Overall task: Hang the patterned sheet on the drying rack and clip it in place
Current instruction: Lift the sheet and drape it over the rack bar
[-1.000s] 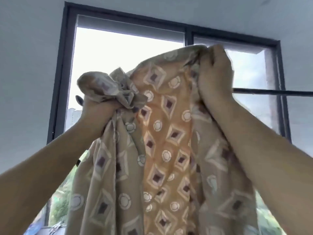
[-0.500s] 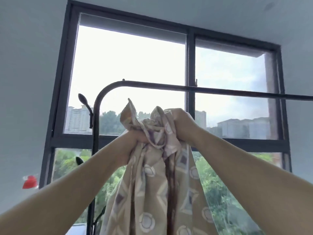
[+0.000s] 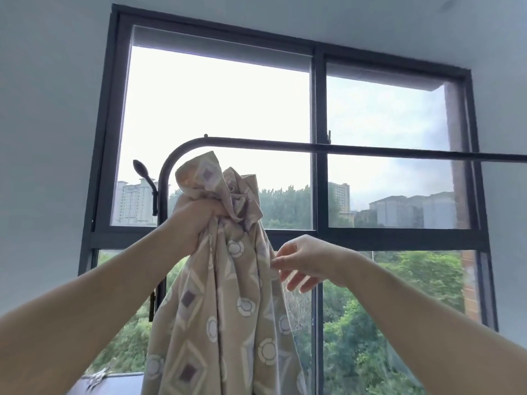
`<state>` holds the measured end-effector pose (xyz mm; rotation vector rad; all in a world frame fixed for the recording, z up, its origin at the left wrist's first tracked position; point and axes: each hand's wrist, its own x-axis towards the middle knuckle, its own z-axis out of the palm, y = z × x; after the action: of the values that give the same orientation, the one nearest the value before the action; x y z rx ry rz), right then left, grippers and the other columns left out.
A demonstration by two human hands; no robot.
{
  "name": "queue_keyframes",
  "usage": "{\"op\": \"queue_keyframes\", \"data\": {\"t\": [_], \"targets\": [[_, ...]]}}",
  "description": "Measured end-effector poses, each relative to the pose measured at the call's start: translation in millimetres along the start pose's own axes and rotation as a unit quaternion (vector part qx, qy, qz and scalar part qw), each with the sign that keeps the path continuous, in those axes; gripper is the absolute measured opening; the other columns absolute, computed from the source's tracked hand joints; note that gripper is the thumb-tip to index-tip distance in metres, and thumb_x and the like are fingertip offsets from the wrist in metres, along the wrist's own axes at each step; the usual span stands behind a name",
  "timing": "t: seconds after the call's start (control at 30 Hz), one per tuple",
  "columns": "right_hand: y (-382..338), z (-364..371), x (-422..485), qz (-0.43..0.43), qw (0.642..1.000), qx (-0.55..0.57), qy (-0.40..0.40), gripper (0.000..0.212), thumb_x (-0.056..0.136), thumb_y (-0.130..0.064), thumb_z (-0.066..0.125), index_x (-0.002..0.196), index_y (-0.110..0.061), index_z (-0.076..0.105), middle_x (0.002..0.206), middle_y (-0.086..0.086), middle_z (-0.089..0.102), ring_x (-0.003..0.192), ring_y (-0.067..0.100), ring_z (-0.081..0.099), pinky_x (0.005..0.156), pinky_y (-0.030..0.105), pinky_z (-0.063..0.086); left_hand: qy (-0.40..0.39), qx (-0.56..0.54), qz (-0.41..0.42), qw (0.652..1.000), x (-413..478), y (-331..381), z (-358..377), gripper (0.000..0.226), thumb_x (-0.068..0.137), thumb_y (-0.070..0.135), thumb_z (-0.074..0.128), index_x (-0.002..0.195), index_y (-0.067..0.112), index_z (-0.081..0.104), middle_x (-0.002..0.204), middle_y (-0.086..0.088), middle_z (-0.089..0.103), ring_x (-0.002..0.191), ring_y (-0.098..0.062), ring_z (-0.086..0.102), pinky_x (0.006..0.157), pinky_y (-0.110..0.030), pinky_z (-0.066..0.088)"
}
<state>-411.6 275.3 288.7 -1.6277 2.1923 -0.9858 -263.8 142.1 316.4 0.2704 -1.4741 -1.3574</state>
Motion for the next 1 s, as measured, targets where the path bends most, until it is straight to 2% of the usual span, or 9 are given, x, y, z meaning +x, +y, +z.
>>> {"op": "queue_keyframes", "data": {"t": [0.2,0.4,0.53,0.6,0.67,0.77,0.8,0.9,1.0], "targets": [[10,28,-5,0.047,0.997,-0.046,-0.051,0.009,0.083,-0.021,0.067,0.085,-0.012,0.067,0.075,-0.005,0.063,0.055,0.005,0.046,0.046,0.015,0.036,0.003,-0.019,0.016,1.0,-6,10,0,0.024,0.07,-0.021,0.057,0.069,0.003,0.061,0.048,-0.006,0.062,0.042,-0.019,0.062,0.044,-0.025,0.053],[20,48,1,0.063,0.997,0.024,-0.038,0.016,0.088,-0.01,0.06,0.077,-0.017,0.05,0.073,-0.002,0.054,0.055,0.008,0.049,0.045,0.017,0.038,-0.011,-0.012,0.011,1.0,-10,12,-6,0.023,0.072,-0.019,0.056,0.071,0.003,0.061,0.049,-0.008,0.062,0.042,-0.019,0.062,0.043,-0.025,0.053],[16,14,2,0.049,0.98,0.132,0.143,0.015,0.096,-0.005,0.044,0.083,-0.013,0.044,0.081,0.008,0.058,0.052,0.016,0.059,0.035,0.019,0.04,-0.05,0.039,-0.022,0.998,-9,13,-21,0.02,0.072,-0.018,0.057,0.07,0.001,0.064,0.059,-0.014,0.065,0.047,-0.023,0.064,0.046,-0.027,0.054],[1,-23,0,0.007,0.954,0.078,0.291,0.016,0.096,-0.001,0.038,0.084,-0.009,0.044,0.079,0.008,0.056,0.06,0.021,0.059,0.041,0.024,0.043,-0.056,0.109,-0.023,0.992,-5,20,-28,0.019,0.071,-0.018,0.06,0.072,0.001,0.065,0.066,-0.017,0.066,0.052,-0.025,0.066,0.049,-0.03,0.056],[-26,-63,-7,-0.085,0.894,-0.04,0.438,0.017,0.094,0.001,0.036,0.086,-0.011,0.044,0.077,0.007,0.053,0.07,0.025,0.054,0.05,0.03,0.043,-0.02,0.115,0.031,0.993,3,34,-30,0.023,0.07,-0.019,0.06,0.07,0.003,0.064,0.06,-0.01,0.067,0.055,-0.024,0.066,0.05,-0.029,0.057],[-66,-85,-14,-0.273,0.795,0.005,0.542,0.012,0.097,-0.01,0.038,0.088,-0.015,0.044,0.078,0.011,0.06,0.066,0.025,0.061,0.055,0.033,0.05,0.021,-0.007,0.163,0.986,10,60,-19,0.039,0.066,-0.022,0.059,0.051,0.013,0.067,0.051,0.004,0.065,0.054,-0.016,0.064,0.047,-0.023,0.054],[-65,-81,-10,-0.272,0.803,0.004,0.53,0.01,0.099,-0.017,0.041,0.09,-0.016,0.046,0.079,0.007,0.062,0.068,0.02,0.062,0.058,0.03,0.05,0.026,-0.034,0.17,0.985,10,60,-13,0.04,0.066,-0.021,0.06,0.049,0.014,0.067,0.05,0.005,0.065,0.052,-0.014,0.064,0.046,-0.021,0.052],[-21,-45,10,-0.125,0.916,-0.138,0.356,0.01,0.094,-0.02,0.053,0.09,-0.018,0.062,0.089,0.003,0.07,0.077,0.015,0.063,0.063,0.017,0.043,-0.022,0.077,0.061,0.995,7,32,-3,0.025,0.063,-0.019,0.065,0.065,0.006,0.068,0.055,-0.004,0.066,0.057,-0.024,0.064,0.046,-0.022,0.052],[2,-49,9,-0.103,0.896,-0.111,0.417,0.014,0.091,-0.012,0.057,0.094,-0.01,0.07,0.089,0.0,0.068,0.076,0.01,0.055,0.052,0.006,0.035,-0.067,0.118,-0.018,0.991,0,10,-2,0.021,0.069,-0.022,0.057,0.077,-0.007,0.069,0.072,-0.019,0.064,0.057,-0.026,0.063,0.05,-0.027,0.054]]}}
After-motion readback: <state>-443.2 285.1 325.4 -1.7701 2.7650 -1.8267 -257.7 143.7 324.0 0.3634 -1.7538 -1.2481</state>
